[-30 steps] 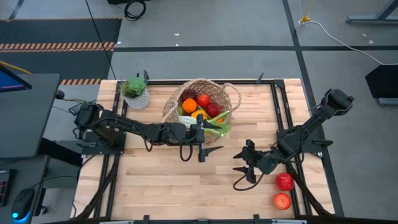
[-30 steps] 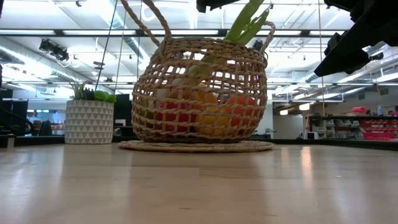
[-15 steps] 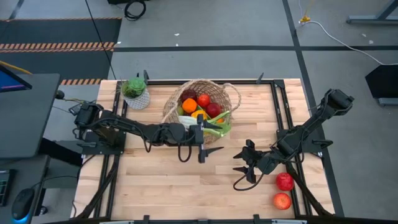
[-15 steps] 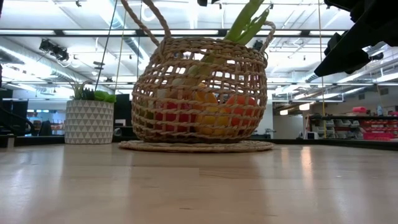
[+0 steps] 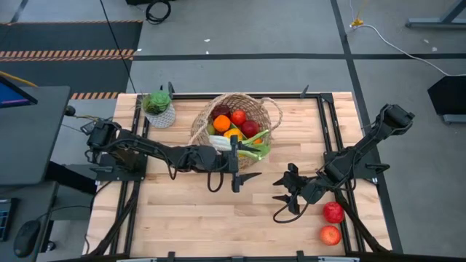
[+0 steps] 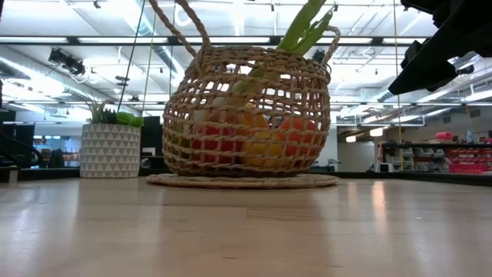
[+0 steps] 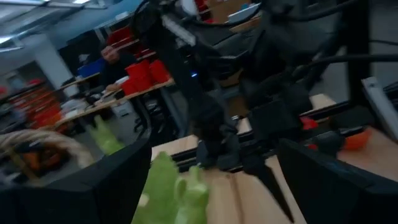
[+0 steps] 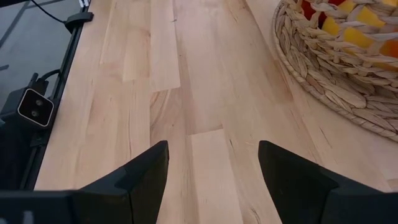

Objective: Build produce basket
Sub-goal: Put the celery into the basket

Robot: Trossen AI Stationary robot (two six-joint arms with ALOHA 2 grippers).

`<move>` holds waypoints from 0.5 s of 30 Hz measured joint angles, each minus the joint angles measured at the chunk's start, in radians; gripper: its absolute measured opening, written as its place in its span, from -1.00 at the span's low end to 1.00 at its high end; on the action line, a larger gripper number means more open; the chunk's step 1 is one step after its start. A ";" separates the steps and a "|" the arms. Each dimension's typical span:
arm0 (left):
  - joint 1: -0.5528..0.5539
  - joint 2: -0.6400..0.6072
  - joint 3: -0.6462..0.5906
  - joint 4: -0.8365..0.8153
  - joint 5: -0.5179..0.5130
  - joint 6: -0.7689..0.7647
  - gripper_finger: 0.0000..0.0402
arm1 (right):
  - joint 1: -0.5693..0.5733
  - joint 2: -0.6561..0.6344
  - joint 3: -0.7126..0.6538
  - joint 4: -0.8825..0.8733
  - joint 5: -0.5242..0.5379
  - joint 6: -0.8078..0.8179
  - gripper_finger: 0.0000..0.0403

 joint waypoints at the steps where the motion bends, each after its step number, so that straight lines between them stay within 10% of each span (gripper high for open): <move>1: 0.000 0.000 0.000 -0.001 -0.023 -0.002 0.76 | 0.000 0.000 0.000 0.000 0.000 0.000 0.26; 15: 0.042 0.006 0.000 0.080 0.066 -0.021 0.76 | -0.010 0.000 0.000 0.008 -0.001 0.000 0.26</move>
